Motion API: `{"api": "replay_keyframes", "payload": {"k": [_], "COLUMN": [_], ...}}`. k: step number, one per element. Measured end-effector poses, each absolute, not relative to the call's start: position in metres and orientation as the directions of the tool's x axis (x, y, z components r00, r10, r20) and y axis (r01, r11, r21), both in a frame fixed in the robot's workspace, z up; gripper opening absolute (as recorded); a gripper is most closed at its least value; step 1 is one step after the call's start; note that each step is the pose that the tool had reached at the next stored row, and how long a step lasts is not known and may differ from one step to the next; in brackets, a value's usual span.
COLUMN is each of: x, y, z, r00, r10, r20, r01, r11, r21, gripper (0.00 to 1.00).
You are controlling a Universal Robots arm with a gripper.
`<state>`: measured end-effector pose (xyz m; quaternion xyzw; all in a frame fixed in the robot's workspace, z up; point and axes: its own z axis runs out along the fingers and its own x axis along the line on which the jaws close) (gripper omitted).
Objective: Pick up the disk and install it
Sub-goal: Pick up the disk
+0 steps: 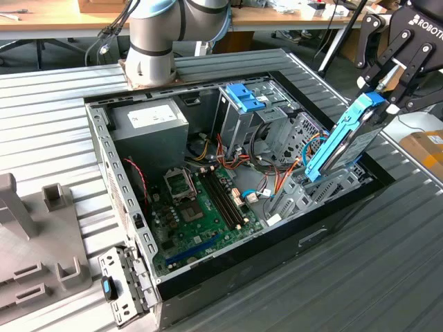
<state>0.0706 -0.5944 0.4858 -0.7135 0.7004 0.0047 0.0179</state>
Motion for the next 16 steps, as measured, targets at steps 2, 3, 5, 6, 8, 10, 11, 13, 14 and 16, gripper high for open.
{"api": "replay_keyframes", "payload": {"k": [2,3,5,6,8,10,11,13,14,16], "x": [0.0706,0.0706,0.0706,0.0706,0.0706,0.0706,0.0706,0.0706,0.0706,0.0706], "y": [-0.5944,-0.5944,-0.5944,-0.5944,-0.5944,-0.5944,-0.5944,-0.5944,-0.5944,-0.5944], "z": [0.4847,0.4847,0.4846,0.4846,0.4846,0.4846,0.4844,0.483,0.4815,0.4799], "r00": [0.019,0.019,0.019,0.019,0.019,0.019,0.019,0.019,0.019,0.019], "r10": [-0.999,-0.999,-0.999,-0.999,-0.999,-0.999,-0.999,-0.999,-0.999,-0.999], "r20": [-0.032,-0.032,-0.032,-0.032,-0.032,-0.032,-0.032,-0.032,-0.032,-0.032], "r01": [-1.0,-1.0,-1.0,-1.0,-1.0,-1.0,-1.0,-1.0,-1.0,-1.0], "r11": [-0.018,-0.018,-0.018,-0.018,-0.018,-0.018,-0.018,-0.018,-0.018,-0.018], "r21": [-0.019,-0.019,-0.019,-0.019,-0.019,-0.019,-0.019,-0.019,-0.019,-0.019], "gripper": [0.36,0.36,0.36,0.36,0.36,0.36,0.36,0.36,0.36,0.36]}}
